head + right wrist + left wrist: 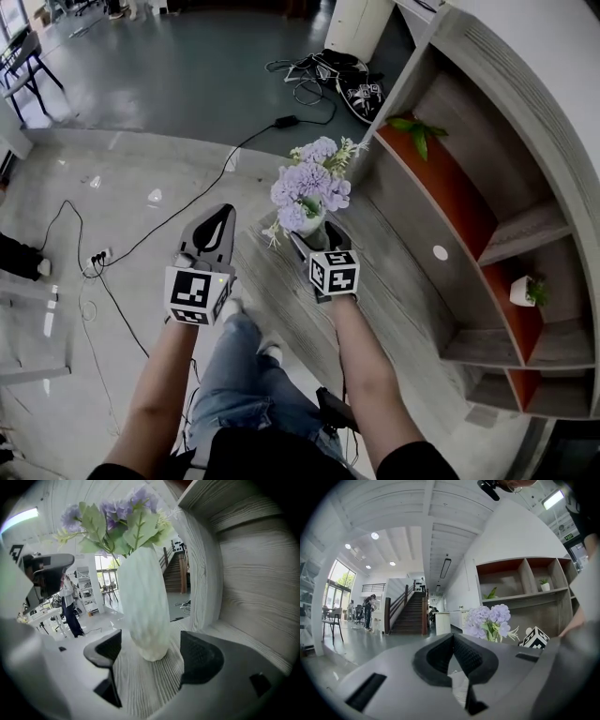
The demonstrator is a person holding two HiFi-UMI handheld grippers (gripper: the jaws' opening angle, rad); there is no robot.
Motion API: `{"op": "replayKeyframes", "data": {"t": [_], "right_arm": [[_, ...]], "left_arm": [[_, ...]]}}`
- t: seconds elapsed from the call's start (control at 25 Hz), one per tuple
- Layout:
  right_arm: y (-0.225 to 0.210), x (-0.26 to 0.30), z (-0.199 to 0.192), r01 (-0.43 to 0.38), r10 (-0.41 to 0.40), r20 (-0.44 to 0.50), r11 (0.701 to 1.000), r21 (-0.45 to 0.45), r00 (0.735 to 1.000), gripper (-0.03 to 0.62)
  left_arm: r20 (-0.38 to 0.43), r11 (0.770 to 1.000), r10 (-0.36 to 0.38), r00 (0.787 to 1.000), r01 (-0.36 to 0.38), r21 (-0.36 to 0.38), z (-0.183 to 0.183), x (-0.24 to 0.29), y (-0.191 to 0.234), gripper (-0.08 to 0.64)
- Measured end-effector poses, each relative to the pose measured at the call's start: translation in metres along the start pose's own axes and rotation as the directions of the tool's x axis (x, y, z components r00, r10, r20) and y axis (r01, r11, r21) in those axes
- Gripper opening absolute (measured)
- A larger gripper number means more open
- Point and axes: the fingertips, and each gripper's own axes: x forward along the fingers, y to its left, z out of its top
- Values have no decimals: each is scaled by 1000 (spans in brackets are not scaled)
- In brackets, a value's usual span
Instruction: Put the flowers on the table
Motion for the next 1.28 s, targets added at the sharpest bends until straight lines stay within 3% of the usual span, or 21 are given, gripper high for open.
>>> {"op": "replayKeyframes", "data": {"t": [0.24, 0.48, 0.84, 1.04, 1.16, 1.28], "right_arm": [[2, -31, 6, -17, 17, -11, 1000, -18, 1000, 380], [12, -60, 22, -48, 48, -12, 999, -17, 999, 379], [20, -110, 46, 1, -1, 5, 999, -35, 1000, 376], [37, -149, 63, -21, 23, 81, 1000, -17, 996, 334], [44, -170, 75, -18, 21, 111, 999, -29, 994, 279], [55, -187, 86, -30, 39, 128, 997, -69, 991, 278]], "left_arm": [[13, 1000, 6, 1000, -6, -18, 8, -3, -9, 11], [47, 1000, -1, 999, 0, 10, 20, -9, -15, 11], [50, 1000, 15, 999, -15, 7, 32, -24, -20, 11], [59, 996, -9, 998, 3, 94, 45, -37, -26, 11], [67, 997, -6, 998, 1, 77, 53, -43, -29, 11], [95, 998, 11, 995, -16, 58, 62, -50, -31, 11]]}}
